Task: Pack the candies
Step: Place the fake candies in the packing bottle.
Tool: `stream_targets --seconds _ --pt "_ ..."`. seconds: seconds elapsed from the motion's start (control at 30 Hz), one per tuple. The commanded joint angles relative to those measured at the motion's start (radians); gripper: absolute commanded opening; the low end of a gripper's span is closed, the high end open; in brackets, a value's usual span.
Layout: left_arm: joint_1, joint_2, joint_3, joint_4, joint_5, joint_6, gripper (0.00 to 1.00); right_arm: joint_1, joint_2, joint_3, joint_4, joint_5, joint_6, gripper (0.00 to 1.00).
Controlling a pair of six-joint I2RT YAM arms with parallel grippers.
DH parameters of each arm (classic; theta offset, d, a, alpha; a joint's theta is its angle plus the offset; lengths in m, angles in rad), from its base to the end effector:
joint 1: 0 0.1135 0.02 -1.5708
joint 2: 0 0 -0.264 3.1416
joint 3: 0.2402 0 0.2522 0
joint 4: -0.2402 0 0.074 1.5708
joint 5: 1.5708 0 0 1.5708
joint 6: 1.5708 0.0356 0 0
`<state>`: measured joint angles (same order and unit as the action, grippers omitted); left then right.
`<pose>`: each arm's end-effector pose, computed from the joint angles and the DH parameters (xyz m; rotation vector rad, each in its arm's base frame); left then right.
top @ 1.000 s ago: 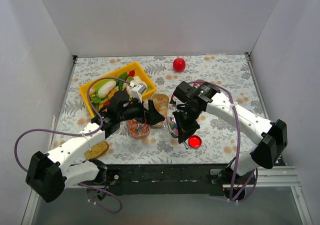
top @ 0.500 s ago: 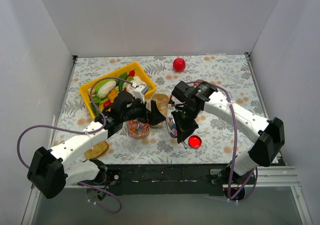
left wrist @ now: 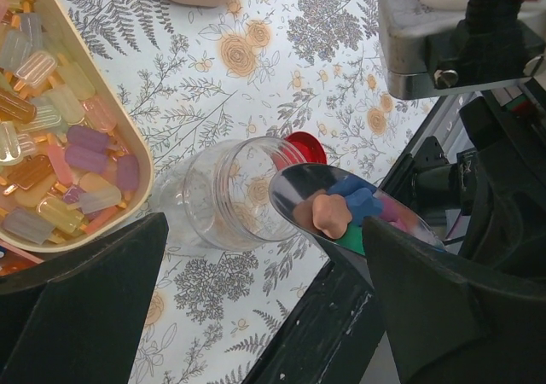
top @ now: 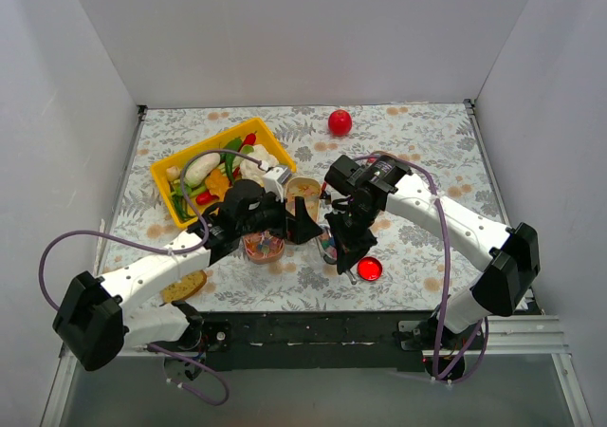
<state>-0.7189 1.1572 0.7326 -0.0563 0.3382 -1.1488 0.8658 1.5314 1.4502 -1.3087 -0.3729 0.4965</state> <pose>0.1858 -0.1783 0.2592 -0.2660 2.3692 -1.3964 0.1702 0.2201 0.3118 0.5983 -2.9251 -0.6080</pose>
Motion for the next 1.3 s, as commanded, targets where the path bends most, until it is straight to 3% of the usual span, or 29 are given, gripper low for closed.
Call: stream_targets --seconds 0.0,0.8,1.27 --pt "-0.022 0.002 -0.028 -0.005 -0.037 0.014 0.98 0.002 -0.02 0.042 0.002 -0.023 0.025 0.01" --pt "-0.048 0.048 -0.048 0.033 -0.119 0.026 0.98 -0.131 -0.005 0.058 0.002 -0.095 0.042 0.01" --pt "-0.048 -0.01 -0.059 0.027 -0.117 0.04 0.98 -0.185 0.035 0.111 0.002 -0.222 0.054 0.01"
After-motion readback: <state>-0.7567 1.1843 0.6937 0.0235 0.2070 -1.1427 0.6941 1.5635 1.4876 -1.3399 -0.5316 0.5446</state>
